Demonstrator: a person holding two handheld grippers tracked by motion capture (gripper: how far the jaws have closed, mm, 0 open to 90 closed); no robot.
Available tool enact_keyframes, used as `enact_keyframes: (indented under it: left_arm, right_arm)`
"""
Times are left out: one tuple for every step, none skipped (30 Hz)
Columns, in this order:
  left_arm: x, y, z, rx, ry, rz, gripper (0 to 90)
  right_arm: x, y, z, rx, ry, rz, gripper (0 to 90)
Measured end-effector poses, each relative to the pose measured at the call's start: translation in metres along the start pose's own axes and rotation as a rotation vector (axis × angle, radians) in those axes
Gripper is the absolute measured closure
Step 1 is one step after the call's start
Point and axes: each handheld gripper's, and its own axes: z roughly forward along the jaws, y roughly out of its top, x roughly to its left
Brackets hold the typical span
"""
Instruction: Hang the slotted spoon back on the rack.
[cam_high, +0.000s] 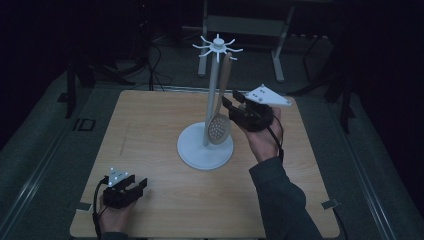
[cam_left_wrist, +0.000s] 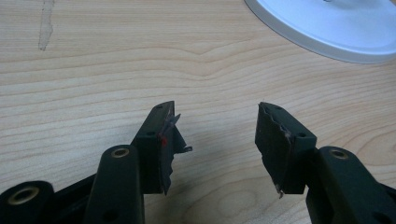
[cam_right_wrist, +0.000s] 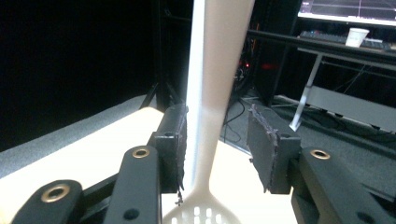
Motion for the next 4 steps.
enact_keyframes:
  left_arm:
    - [0.000,0.000,0.000,0.001,-0.001,0.001,48.3]
    - [0.000,0.000,0.000,0.001,-0.001,0.001,48.3]
    - [0.000,0.000,0.000,0.000,-0.002,0.002,48.3]
    - [-0.001,0.000,0.000,0.001,-0.001,0.003,48.3]
  right_arm:
    - [-0.002,-0.005,-0.002,0.008,0.000,0.002,57.3]
    - [-0.003,-0.012,-0.005,0.023,-0.002,0.009,56.9]
    - [-0.003,-0.012,-0.005,0.023,-0.002,0.009,56.9]
    - [-0.006,-0.020,-0.007,0.041,-0.008,0.013,56.2]
